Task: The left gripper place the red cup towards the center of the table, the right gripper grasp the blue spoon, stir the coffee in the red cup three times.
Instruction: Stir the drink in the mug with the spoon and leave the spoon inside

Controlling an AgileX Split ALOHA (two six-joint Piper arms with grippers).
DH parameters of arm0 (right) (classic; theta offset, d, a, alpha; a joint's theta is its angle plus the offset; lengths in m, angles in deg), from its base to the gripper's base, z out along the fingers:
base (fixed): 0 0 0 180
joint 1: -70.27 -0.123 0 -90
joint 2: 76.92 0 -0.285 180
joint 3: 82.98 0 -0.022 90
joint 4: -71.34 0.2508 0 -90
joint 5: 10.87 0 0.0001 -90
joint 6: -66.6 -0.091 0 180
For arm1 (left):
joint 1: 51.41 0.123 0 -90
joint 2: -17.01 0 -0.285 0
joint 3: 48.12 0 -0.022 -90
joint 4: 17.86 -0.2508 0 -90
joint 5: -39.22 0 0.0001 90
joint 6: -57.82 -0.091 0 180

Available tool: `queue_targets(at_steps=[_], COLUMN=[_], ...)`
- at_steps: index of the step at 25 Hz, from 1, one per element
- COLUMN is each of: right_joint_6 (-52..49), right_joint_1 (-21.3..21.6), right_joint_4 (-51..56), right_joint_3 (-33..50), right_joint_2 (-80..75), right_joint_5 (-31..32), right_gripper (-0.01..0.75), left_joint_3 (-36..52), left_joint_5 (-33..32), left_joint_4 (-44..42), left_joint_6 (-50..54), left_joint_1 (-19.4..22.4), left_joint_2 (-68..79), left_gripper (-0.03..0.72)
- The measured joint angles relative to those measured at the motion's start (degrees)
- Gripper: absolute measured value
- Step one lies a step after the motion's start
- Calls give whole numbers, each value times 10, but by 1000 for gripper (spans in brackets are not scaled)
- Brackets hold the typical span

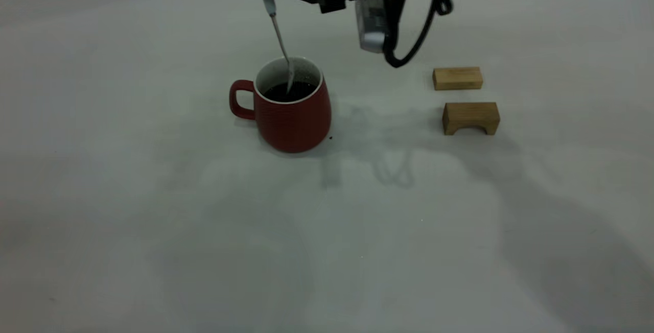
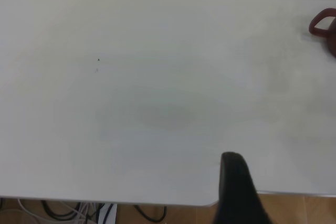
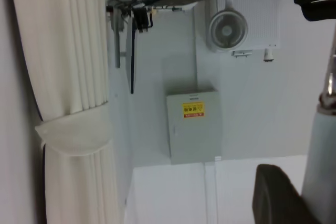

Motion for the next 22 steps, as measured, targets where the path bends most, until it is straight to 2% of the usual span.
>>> queue_targets(at_steps=[4,13,17,22], right_joint_6=[-1,-1,-1,-1], right_joint_1=[1,24,17,0], right_joint_4=[1,0,0,0], right_joint_3=[-59,-65,-73,-141], right_joint_2=[-41,-106,-125,-156], right_joint_5=[1,0,1,1], right_gripper=[128,128,128,128], left_joint_3=[0,0,0,0], left_joint_5=[0,0,0,0], left_joint_4=[0,0,0,0], left_joint_6=[0,0,0,0], left_joint_1=[0,0,0,0], left_joint_2=[0,0,0,0], left_gripper=[519,519,519,519])
